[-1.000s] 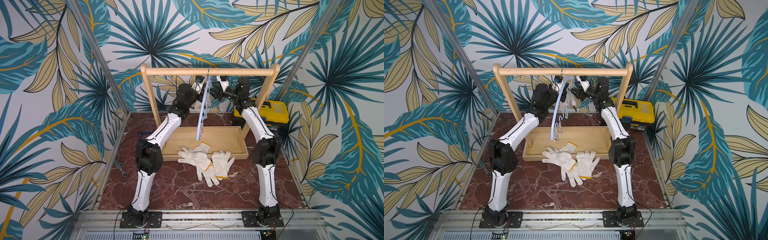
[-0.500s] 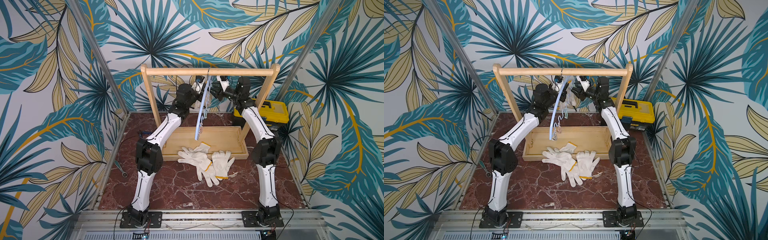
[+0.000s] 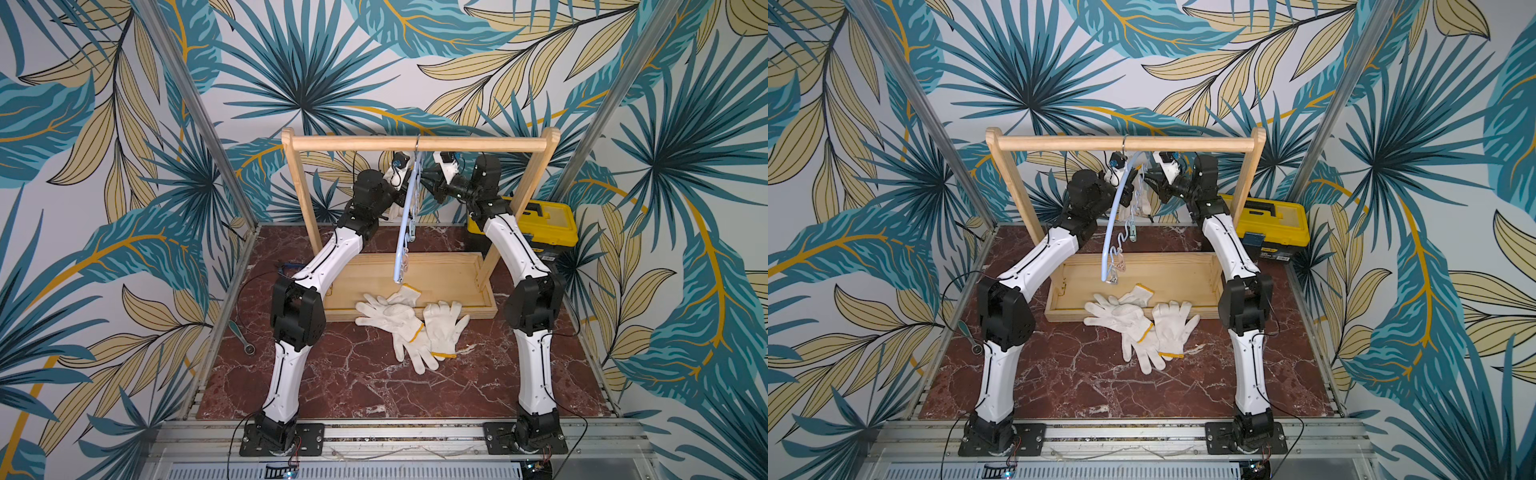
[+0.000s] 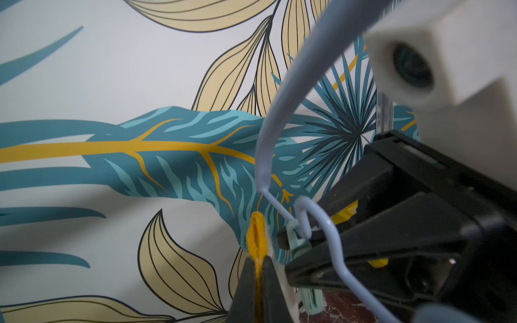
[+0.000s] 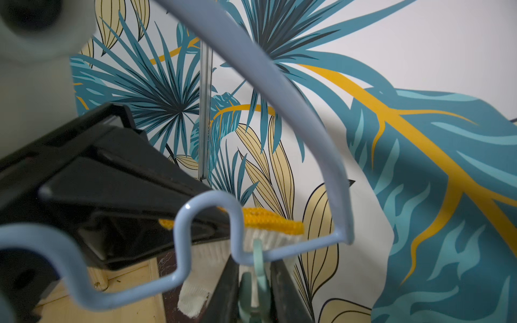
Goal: Clip the gloves onto a hanger to dry
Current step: Open the clamp at the hanger.
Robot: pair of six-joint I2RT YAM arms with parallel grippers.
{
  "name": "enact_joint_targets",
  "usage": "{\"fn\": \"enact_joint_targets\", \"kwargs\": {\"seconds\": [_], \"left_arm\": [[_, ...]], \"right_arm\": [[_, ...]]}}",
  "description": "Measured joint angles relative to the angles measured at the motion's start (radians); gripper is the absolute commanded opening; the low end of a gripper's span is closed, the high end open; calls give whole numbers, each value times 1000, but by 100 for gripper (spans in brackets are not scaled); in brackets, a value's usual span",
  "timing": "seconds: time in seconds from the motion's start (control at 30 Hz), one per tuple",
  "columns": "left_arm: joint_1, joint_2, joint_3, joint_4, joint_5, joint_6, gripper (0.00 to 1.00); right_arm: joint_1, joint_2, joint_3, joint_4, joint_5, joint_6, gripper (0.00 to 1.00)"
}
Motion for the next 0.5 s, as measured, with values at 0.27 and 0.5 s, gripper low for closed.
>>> {"fn": "enact_joint_targets", "kwargs": {"seconds": [0.27, 0.5], "left_arm": [[12, -139, -230, -6, -21, 29, 0], [91, -248, -322, -40, 187, 37, 0]], "right_arm": [[0, -7, -1, -5, 3, 4, 0], [-1, -20, -2, -19, -21, 28, 0]]}}
